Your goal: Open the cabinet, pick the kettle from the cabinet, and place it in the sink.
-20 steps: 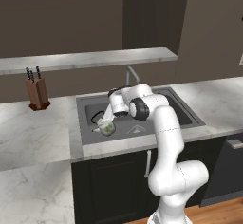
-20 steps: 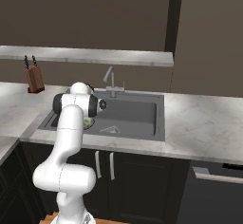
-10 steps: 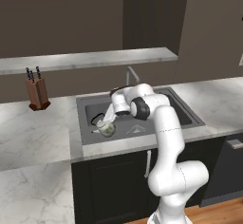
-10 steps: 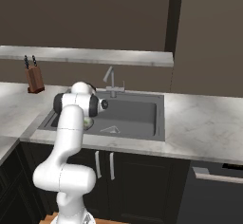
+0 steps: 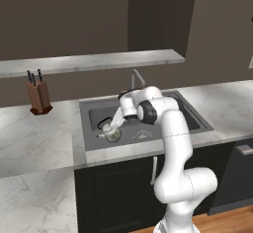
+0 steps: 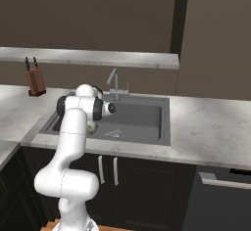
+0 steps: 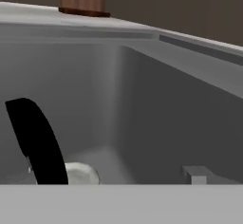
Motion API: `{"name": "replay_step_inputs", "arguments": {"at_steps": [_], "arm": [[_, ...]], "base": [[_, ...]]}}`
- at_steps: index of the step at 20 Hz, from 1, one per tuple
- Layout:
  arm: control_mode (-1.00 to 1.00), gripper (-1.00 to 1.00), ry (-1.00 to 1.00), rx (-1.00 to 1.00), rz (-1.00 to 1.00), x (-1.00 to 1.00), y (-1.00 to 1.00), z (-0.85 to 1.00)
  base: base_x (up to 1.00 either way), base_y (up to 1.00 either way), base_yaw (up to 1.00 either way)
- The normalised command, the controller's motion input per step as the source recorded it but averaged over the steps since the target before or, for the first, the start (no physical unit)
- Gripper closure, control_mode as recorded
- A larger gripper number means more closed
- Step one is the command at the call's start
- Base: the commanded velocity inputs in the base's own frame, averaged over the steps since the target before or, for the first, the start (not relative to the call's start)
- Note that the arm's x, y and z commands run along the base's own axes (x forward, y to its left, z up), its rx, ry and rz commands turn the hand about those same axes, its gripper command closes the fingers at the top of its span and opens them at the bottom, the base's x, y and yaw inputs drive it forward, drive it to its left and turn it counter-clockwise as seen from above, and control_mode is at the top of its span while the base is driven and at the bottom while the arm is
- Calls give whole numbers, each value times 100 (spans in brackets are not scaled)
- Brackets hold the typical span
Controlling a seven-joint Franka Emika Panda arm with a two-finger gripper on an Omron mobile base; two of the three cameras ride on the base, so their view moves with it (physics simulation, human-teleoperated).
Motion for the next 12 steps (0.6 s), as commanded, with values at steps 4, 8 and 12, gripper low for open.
{"name": "replay_step_inputs", "arguments": {"at_steps": [4, 8, 12], "arm": [[-100, -100, 0, 0, 0, -6, -29, -21], [-100, -100, 0, 0, 0, -8, -31, -20], [-100, -100, 0, 0, 0, -8, -15, -15]], "base": [[0, 0, 0], [0, 0, 0], [0, 0, 0]]}}
